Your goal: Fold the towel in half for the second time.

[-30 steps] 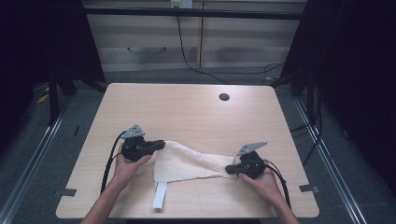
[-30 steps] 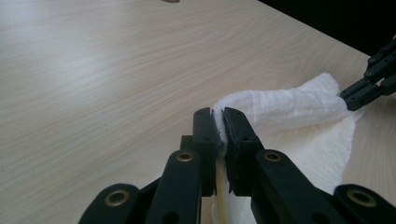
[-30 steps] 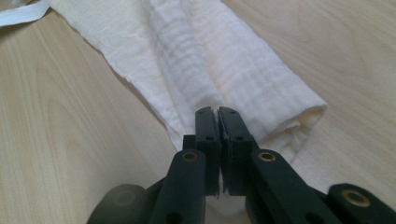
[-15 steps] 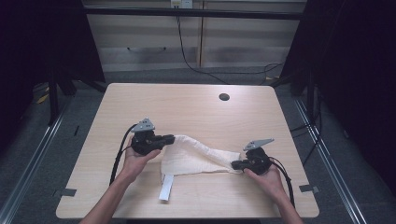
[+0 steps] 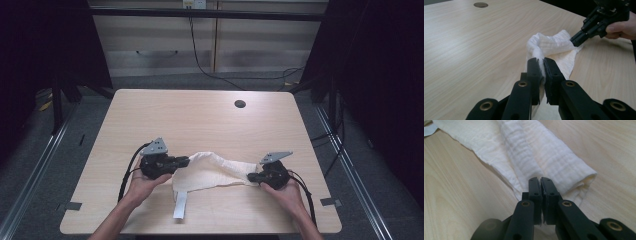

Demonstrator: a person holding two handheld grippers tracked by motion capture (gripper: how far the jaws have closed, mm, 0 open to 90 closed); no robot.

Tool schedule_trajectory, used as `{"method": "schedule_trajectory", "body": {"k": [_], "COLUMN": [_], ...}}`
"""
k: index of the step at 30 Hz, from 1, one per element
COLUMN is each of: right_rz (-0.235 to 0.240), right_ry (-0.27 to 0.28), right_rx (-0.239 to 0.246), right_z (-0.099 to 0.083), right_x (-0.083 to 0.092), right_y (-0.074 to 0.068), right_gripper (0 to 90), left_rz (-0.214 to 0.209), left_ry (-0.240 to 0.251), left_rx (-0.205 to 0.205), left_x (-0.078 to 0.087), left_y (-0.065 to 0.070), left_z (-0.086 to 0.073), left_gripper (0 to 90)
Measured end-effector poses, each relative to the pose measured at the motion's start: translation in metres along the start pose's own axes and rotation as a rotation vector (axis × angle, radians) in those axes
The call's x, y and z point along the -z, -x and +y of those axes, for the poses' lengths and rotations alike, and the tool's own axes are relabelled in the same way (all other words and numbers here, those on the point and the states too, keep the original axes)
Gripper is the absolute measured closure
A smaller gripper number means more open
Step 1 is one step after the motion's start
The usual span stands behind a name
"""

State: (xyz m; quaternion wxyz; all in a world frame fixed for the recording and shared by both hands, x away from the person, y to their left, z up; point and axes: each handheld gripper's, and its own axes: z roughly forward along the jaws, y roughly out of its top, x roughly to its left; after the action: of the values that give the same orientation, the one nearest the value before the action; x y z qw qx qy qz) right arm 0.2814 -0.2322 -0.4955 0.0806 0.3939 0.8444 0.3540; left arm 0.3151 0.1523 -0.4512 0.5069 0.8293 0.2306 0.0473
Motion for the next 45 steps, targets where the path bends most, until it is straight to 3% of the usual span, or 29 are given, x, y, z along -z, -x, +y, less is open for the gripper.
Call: {"method": "schedule_trajectory", "body": {"k": [8, 17, 25, 28, 30, 34, 37, 40, 43, 45], "right_rz": [-0.004, 0.005, -0.004, -0.003, -0.007, -0.028, -0.057, -0.077, -0.077, -0.080], "right_ry": [0.002, 0.007, 0.006, 0.011, 0.010, 0.014, 0.016, 0.021, 0.034, 0.035], "right_rx": [-0.006, -0.028, -0.037, -0.047, -0.045, -0.056, -0.054, -0.045, -0.056, -0.058], "right_z": [0.000, -0.001, 0.000, 0.000, 0.000, 0.001, 0.002, 0.002, 0.002, 0.002], "right_x": [0.000, 0.000, -0.001, -0.001, -0.001, -0.001, -0.002, -0.002, -0.003, -0.004], "right_y": [0.000, 0.002, 0.003, 0.003, 0.004, 0.006, 0.005, 0.004, 0.005, 0.004], "right_gripper": [87.6, 87.9, 88.0, 88.0, 88.0, 88.0, 87.9, 87.8, 87.8, 87.8], "left_rz": [-0.029, -0.092, -0.191, -0.217, -0.223, -0.187, -0.130, -0.115, -0.061, -0.049], "left_ry": [-0.043, -0.109, -0.173, -0.221, -0.219, -0.226, -0.231, -0.222, -0.230, -0.212], "left_rx": [-0.061, -0.081, -0.078, -0.067, -0.065, -0.086, -0.127, -0.107, -0.132, -0.107], "left_x": [0.014, 0.024, 0.009, 0.001, -0.001, -0.002, -0.003, -0.003, -0.002, -0.002], "left_y": [0.020, 0.044, 0.062, 0.064, 0.065, 0.063, 0.060, 0.050, 0.042, 0.033], "left_z": [-0.017, -0.045, -0.059, -0.067, -0.068, -0.068, -0.065, -0.065, -0.063, -0.063], "left_gripper": [84.0, 84.1, 84.1, 83.9, 83.8, 84.2, 84.3, 84.4, 84.5, 84.5]}}
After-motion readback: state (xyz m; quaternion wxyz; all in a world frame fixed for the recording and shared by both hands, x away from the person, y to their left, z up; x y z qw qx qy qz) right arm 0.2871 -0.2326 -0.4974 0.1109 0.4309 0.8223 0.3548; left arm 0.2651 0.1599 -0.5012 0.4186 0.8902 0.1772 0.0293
